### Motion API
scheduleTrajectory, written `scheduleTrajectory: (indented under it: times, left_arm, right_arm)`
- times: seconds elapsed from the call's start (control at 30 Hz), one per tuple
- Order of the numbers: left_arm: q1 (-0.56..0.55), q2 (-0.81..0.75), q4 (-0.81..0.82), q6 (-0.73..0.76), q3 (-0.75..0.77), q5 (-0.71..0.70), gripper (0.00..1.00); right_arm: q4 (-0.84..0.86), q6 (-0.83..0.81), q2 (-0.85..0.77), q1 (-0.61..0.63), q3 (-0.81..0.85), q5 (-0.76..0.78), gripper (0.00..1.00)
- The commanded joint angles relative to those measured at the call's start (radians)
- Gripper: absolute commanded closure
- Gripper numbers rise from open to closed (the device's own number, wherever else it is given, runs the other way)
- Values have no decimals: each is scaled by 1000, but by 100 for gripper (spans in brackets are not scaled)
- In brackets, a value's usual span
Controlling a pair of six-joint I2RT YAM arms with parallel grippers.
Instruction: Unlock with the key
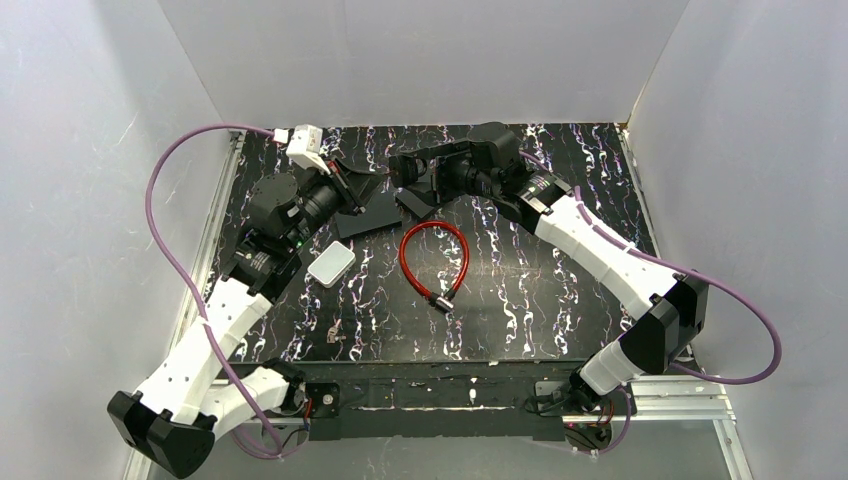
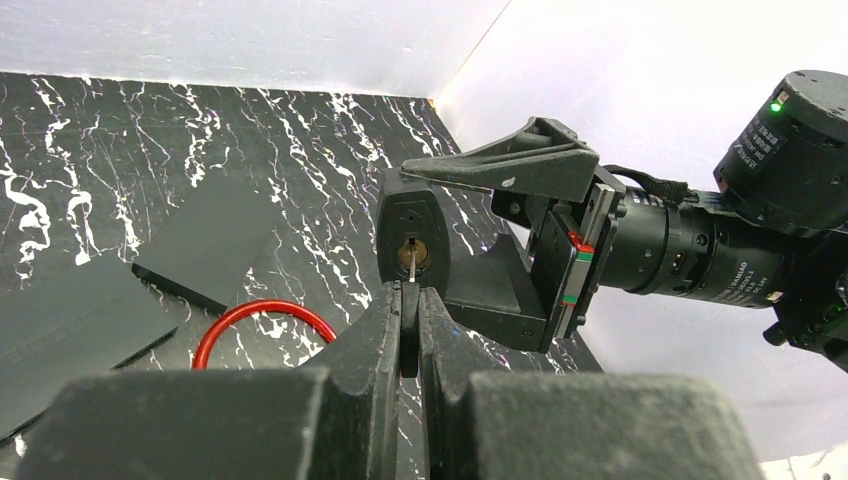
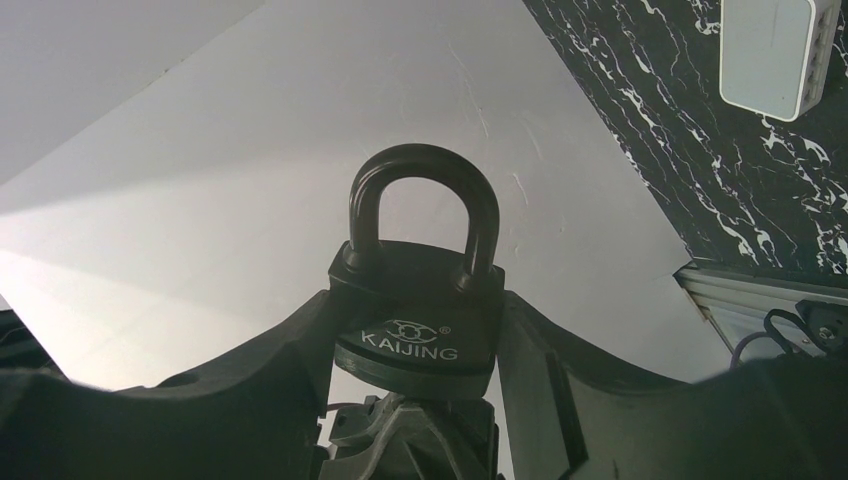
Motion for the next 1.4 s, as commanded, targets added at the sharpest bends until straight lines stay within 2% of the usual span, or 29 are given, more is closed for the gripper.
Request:
scheduleTrajectory:
  times: [0.0,0.63,1.37]
  left_arm:
    - [-7,11,30,-3,15,-21,100]
    - [-47,71,31,-52,56,-162,100]
    - [-102,131,30,-11,91,-208,100]
  right_arm:
    - [140,18,-29,9,44,-17,99]
    - [134,11,-16,17,46,-5,99]
    - [128,-2,-3,19,54,-16,99]
